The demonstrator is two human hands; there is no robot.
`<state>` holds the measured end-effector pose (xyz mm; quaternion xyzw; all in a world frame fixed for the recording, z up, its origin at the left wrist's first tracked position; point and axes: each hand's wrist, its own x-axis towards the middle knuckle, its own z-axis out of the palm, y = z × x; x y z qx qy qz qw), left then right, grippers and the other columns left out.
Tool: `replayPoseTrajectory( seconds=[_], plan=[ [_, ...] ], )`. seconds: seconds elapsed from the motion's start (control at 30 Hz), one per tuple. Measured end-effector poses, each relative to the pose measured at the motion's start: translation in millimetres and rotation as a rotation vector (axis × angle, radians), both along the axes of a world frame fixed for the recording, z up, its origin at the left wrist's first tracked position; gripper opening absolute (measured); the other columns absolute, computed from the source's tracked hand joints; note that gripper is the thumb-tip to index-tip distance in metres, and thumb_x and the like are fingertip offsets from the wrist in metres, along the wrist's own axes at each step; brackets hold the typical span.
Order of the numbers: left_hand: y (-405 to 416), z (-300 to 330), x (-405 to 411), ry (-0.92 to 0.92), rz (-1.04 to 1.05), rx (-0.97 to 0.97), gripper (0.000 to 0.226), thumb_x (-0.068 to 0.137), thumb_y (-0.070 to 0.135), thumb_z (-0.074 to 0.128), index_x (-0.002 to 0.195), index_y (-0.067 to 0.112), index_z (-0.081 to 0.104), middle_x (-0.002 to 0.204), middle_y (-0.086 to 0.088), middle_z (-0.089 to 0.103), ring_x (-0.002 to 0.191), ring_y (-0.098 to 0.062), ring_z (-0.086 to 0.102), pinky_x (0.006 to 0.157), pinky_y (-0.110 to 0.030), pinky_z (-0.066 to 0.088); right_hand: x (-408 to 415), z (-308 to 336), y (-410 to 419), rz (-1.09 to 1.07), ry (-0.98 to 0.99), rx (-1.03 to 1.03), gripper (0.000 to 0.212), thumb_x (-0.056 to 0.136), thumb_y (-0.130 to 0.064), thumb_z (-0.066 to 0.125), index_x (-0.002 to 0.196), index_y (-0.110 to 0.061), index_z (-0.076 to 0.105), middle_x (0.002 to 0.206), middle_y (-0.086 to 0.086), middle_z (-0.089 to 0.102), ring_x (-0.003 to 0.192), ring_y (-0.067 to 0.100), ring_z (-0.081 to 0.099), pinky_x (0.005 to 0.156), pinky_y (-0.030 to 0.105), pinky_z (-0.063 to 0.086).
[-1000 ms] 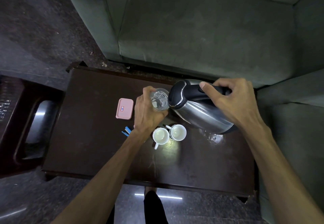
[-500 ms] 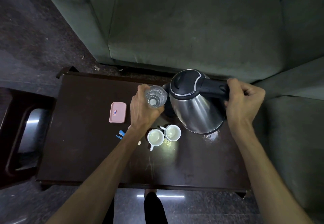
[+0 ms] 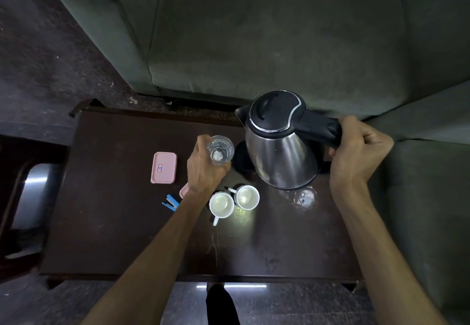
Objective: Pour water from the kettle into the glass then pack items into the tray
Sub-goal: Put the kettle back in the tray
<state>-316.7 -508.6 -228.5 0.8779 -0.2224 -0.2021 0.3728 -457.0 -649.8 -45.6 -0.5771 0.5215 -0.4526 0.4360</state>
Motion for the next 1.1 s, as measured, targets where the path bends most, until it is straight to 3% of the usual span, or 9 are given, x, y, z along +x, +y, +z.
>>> replayPoseTrajectory(
  seconds=[0.1,0.2,0.27,0.37,0.47,0.57,0.73,0.93,1.1],
  plan=[
    [-0.5,3.8,-0.5,-0.009,-0.041,0.018,0.069,0.064,0.023,0.087,0.119,0.014,0.047,0.112,-0.006,0.063,0.097,-0.036,0.066,0.077,-0.042,0.051,6.8,2.6,3.5,0.032,-0.015,0.001,0.041,0.082,0.000,0.052,0.051,-0.009,0.026,0.050,0.006,0.016,0.047,0.011,0.018,0.044,0.024,0.019],
    [7.6,6.8,1.0,-0.100,-0.057,-0.030,0.068,0.062,0.020,0.085,0.122,0.010,0.055,0.132,-0.006,0.055,0.115,-0.032,0.060,0.096,-0.049,0.049,16.6,7.6,8.4,0.059,0.006,-0.003,0.042,0.080,-0.003,0.053,0.051,-0.010,0.024,0.052,0.013,0.016,0.051,0.027,0.014,0.044,0.036,0.018],
    [14.9,20.0,1.9,-0.064,0.039,-0.156,0.050,0.072,0.019,0.078,0.119,0.012,0.061,0.140,-0.004,0.051,0.122,-0.026,0.057,0.103,-0.046,0.046,26.2,10.9,12.9,0.077,0.023,-0.005,0.042,0.079,-0.006,0.055,0.052,-0.007,0.023,0.053,0.017,0.015,0.052,0.036,0.014,0.044,0.044,0.019],
    [21.4,50.8,2.4,0.183,0.229,-0.420,0.024,0.085,0.017,0.061,0.107,0.014,0.070,0.124,-0.002,0.063,0.114,-0.021,0.063,0.098,-0.049,0.052,45.8,16.5,24.7,0.087,0.018,0.004,0.043,0.080,-0.004,0.055,0.053,-0.013,0.022,0.055,0.009,0.015,0.056,0.029,0.014,0.046,0.045,0.017],
    [31.5,84.8,16.8,0.425,0.377,-0.544,0.022,0.094,0.021,0.055,0.107,0.016,0.073,0.111,-0.005,0.073,0.108,-0.027,0.068,0.100,-0.052,0.054,73.2,22.6,44.7,0.132,-0.004,0.000,0.042,0.080,0.000,0.054,0.051,-0.008,0.024,0.051,0.008,0.017,0.054,0.021,0.018,0.046,0.045,0.016],
    [49.2,111.3,40.4,0.516,0.471,-0.605,0.022,0.102,0.015,0.052,0.108,0.013,0.073,0.106,-0.005,0.075,0.096,-0.015,0.068,0.093,-0.043,0.057,104.7,26.5,65.2,0.160,-0.059,0.031,0.043,0.082,0.005,0.053,0.050,-0.006,0.024,0.052,0.005,0.016,0.050,0.016,0.020,0.044,0.032,0.015],
    [105.9,123.4,97.7,0.457,0.580,-0.640,0.024,0.098,0.019,0.049,0.105,0.018,0.072,0.103,-0.001,0.075,0.093,-0.012,0.067,0.082,-0.035,0.057,175.8,24.8,114.1,0.285,-0.090,0.026,0.044,0.084,0.008,0.052,0.052,-0.001,0.025,0.053,-0.001,0.017,0.050,0.012,0.019,0.043,0.020,0.017],
    [207.4,135.5,185.0,0.351,0.718,-0.639,0.023,0.099,0.022,0.050,0.107,0.023,0.072,0.109,-0.001,0.075,0.099,-0.012,0.068,0.084,-0.032,0.057,281.6,16.1,200.5,0.443,-0.140,0.094,0.041,0.081,-0.003,0.054,0.051,-0.008,0.026,0.051,-0.008,0.019,0.052,0.010,0.019,0.048,0.031,0.014],
    [295.0,145.1,259.0,0.293,0.873,-0.644,0.028,0.096,0.030,0.050,0.109,0.020,0.072,0.112,-0.008,0.075,0.102,-0.022,0.068,0.092,-0.043,0.055,372.2,25.8,285.1,0.590,-0.181,0.104,0.041,0.083,0.005,0.053,0.049,-0.003,0.030,0.052,0.011,0.016,0.053,0.018,0.020,0.047,0.027,0.015]
  ],
)
